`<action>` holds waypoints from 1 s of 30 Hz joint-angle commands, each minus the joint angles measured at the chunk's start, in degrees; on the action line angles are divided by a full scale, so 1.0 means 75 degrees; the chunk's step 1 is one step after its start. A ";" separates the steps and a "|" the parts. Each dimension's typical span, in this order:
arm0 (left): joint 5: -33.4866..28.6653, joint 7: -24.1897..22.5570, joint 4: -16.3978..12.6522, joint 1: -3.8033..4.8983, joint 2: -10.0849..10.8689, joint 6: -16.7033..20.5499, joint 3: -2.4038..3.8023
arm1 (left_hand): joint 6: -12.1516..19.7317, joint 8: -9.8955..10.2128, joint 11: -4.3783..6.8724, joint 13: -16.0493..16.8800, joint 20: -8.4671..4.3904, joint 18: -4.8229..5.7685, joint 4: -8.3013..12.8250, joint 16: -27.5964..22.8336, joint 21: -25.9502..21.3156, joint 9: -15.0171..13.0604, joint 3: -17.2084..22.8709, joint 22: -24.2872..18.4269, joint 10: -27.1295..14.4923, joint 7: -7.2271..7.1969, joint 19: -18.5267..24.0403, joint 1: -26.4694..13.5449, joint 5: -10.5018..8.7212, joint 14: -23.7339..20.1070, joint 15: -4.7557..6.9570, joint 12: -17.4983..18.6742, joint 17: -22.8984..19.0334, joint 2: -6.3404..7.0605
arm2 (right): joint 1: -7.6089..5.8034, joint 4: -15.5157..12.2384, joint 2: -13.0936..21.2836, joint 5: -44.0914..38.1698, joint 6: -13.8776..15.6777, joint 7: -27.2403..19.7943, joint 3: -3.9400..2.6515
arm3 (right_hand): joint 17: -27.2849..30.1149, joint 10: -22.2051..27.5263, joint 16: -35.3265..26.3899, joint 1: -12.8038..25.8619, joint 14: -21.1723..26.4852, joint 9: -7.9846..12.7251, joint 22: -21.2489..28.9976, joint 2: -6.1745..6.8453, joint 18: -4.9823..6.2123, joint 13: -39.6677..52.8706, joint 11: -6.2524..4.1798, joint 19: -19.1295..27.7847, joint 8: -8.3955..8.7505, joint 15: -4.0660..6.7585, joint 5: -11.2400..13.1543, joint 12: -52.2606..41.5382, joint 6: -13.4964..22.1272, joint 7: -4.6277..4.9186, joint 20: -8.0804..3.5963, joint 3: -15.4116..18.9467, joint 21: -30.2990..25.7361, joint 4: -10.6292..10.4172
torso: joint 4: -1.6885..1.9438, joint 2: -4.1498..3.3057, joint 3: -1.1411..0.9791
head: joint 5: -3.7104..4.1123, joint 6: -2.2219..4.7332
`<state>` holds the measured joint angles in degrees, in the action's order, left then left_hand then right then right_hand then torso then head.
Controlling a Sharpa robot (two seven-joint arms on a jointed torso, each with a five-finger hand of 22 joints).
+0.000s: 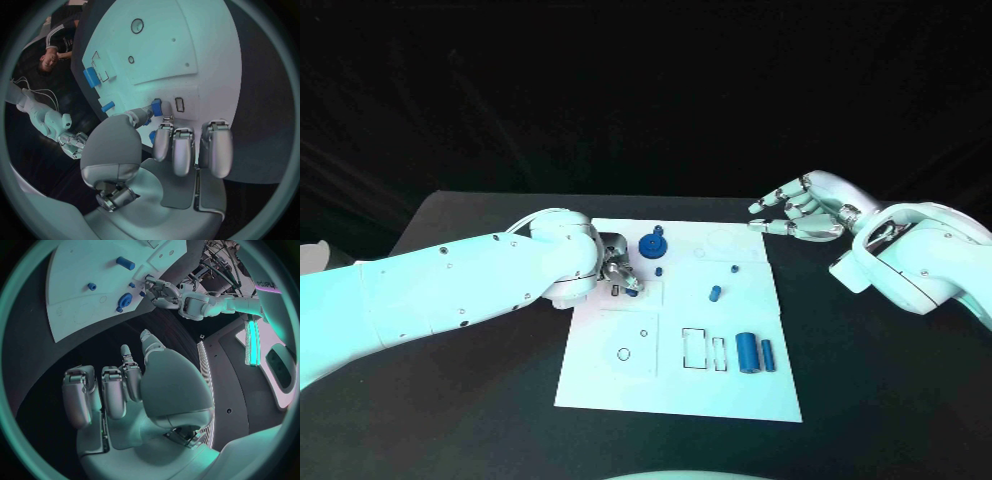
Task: Assemble the parts on the task board
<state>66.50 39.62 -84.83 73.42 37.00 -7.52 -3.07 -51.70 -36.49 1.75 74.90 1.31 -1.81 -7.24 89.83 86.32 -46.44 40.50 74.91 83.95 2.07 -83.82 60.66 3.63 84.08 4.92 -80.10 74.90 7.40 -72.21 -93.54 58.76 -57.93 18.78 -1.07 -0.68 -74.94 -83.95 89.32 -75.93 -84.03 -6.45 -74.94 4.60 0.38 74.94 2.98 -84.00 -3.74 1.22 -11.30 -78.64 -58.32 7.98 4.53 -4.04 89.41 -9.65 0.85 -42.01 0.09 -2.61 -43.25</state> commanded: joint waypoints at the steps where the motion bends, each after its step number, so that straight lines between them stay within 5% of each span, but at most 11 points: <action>1: -0.0209 0.0980 0.0052 -0.0114 -0.0056 -0.0466 -0.0088 | -0.0155 0.0013 0.0077 0.0808 -0.0041 0.0055 -0.0087 0.0023 0.0039 -0.0004 -0.0206 0.1177 0.0098 -0.0070 -0.0470 -0.0171 -0.0017 0.0790 0.0060 -0.0027 0.2013 0.0021 | 0.0004 -0.0029 0.0007 -0.0059 -0.0101 -0.0033 0.0000 | -0.1794 -0.0088 -0.0031 -0.0004 -0.0744 -0.0008 -0.1798 -0.0020 0.0003 0.1205 0.0025 -0.0683 -0.0030 -0.0032 -0.0026 0.0042 -0.0014 0.0010 0.0070 0.0040 -0.0051 -0.0003 | 0.0002 -0.0002 0.0000 | 0.0002 -0.0005; 13: -0.0218 0.1023 0.0200 -0.0116 -0.0154 -0.0461 -0.0093 | -0.0252 -0.0055 0.0090 0.0729 -0.0061 0.0061 -0.0561 0.0023 0.0053 -0.0049 -0.1423 0.1216 0.0046 -0.0084 -0.0478 -0.0716 -0.0022 0.0790 0.0082 0.0058 0.2013 -0.0063 | 0.0004 -0.0086 0.0021 -0.0093 -0.0131 -0.0011 0.0000 | -0.1760 -0.0072 -0.0050 0.0007 -0.0736 -0.0009 -0.1767 -0.0015 0.0011 0.1188 0.0025 -0.0665 -0.0028 -0.0033 -0.0027 0.0075 -0.0011 0.0010 0.0070 0.0055 -0.0070 -0.0008 | -0.0004 -0.0004 0.0011 | 0.0015 0.0008; 30: -0.0217 0.1038 0.0237 -0.0130 -0.0135 -0.0401 -0.0091 | -0.0299 -0.0127 0.0121 0.0752 -0.0085 0.0073 -0.1082 0.0023 0.0080 -0.0089 -0.2321 0.1279 0.0070 -0.0124 -0.0504 -0.0925 -0.0013 0.0790 0.0109 0.0026 0.2013 -0.0111 | 0.0004 -0.0099 0.0039 -0.0099 -0.0132 -0.0006 0.0000 | -0.1738 -0.0066 -0.0063 0.0033 -0.0730 -0.0009 -0.1744 -0.0014 0.0017 0.1182 0.0026 -0.0652 -0.0026 -0.0033 -0.0028 0.0085 -0.0009 0.0010 0.0070 0.0081 -0.0085 -0.0022 | 0.0000 0.0001 0.0008 | 0.0018 0.0001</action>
<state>65.99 39.61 -83.03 73.38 36.01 -8.33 -3.10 -53.83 -37.35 2.16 74.95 1.10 -1.80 -14.97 89.82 86.54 -47.05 23.85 74.91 83.93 1.50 -84.04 54.56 3.75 84.08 5.32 -79.85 74.94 6.50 -72.22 -94.25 59.06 -58.07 18.56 -1.04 -0.68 -74.92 -83.95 89.10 -75.93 -84.03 -6.42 -74.91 4.60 0.38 74.95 2.99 -84.00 -3.74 1.22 -11.30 -78.18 -58.32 7.98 4.53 -3.81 88.97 -9.88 0.86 -41.99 0.15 -2.46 -43.24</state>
